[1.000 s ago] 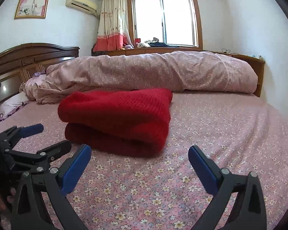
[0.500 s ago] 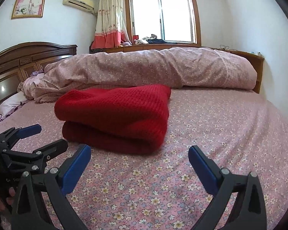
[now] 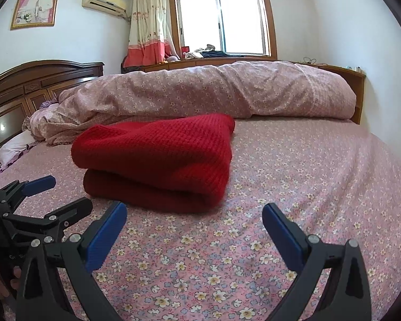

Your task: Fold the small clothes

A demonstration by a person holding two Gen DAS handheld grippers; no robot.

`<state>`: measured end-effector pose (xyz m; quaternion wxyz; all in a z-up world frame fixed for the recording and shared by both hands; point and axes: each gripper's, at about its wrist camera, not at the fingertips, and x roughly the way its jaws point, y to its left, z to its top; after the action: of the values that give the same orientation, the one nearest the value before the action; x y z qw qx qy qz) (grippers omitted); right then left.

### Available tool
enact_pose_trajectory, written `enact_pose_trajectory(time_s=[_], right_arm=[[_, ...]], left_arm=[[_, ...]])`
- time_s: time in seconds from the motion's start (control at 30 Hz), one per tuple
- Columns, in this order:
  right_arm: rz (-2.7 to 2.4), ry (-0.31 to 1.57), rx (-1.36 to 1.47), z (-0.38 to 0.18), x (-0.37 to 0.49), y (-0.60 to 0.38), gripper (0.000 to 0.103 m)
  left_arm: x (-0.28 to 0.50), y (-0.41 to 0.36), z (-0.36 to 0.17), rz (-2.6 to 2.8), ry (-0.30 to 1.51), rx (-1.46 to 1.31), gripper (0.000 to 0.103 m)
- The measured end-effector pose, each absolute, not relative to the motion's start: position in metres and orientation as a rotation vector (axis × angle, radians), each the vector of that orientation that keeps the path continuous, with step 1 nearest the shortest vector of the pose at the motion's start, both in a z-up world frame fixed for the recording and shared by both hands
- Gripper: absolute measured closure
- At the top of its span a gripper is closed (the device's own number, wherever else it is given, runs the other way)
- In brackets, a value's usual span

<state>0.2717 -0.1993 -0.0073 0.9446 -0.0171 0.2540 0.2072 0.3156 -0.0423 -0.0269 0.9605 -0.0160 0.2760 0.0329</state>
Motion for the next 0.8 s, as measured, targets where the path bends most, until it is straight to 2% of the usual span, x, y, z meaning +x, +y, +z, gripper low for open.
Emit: enact_pose_trajectory(time_s=[0.8], right_arm=[[0.398,0.545,-0.020,-0.0106,0.2766,-0.2006,0.000]], left_arm=[[0.3170,-0.0476,-0.0283,0.073,0.574,-0.036,0.004]])
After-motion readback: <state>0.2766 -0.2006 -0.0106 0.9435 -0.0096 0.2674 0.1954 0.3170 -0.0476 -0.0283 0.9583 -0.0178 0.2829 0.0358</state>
